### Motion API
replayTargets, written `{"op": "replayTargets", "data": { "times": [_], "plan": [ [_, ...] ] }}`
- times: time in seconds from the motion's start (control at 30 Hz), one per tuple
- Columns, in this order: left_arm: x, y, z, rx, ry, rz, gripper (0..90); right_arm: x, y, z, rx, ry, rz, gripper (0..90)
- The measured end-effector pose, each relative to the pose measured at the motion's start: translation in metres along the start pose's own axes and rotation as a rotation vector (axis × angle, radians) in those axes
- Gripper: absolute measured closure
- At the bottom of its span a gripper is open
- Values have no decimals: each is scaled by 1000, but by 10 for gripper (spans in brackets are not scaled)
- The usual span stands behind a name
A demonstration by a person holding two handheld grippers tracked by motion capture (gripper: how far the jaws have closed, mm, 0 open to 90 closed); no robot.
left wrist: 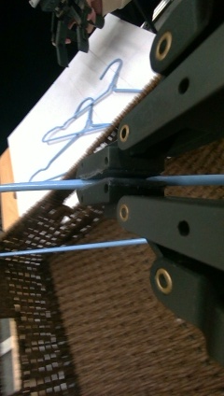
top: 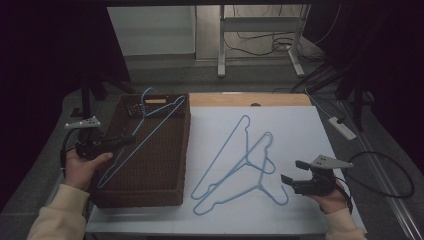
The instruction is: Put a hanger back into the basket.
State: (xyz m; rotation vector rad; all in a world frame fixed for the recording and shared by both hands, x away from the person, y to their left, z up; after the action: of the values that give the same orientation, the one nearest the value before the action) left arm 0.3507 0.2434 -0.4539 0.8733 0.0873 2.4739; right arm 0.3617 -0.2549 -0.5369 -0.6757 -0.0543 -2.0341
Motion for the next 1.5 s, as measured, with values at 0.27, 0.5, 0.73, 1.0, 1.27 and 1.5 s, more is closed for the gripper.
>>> {"op": "replayTargets", "data": {
  "times": [0.27, 0.5, 0.73, 1.0, 1.27, 1.5],
  "plan": [
    [-19, -11, -18, -11, -64, -3, 871, -2, 0, -1, -1, -8, 0, 161],
    [-39, -16, -27, -8, -125, -14, 870, -2, 1, -2, -3, -15, 4, 162],
    [-53, -35, -34, 2, -174, 80, 868, -2, 1, -2, 1, -18, 0, 162],
    [-62, -62, -49, -118, -325, 385, 867, -4, 1, -4, 3, -30, -2, 163],
    [-67, -80, -46, -202, -373, 565, 867, -4, 1, -5, 3, -35, 0, 164],
    [-69, -88, -41, -182, -332, 613, 667, -4, 1, -6, -1, -34, -1, 164]
  ]
}}
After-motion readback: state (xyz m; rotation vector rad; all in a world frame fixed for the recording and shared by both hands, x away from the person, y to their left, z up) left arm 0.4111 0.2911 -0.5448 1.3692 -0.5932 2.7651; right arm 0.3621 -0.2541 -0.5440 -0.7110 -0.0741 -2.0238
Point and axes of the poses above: each handheld gripper's, and its own axes: x roughly backward along the jaws, z roughly out of its top, y roughly to its right, the point moved 10 cm from there along -x, roughly forward along the jaws, and after that the axes turned 14 degrees about z, right-handed, at the moved point
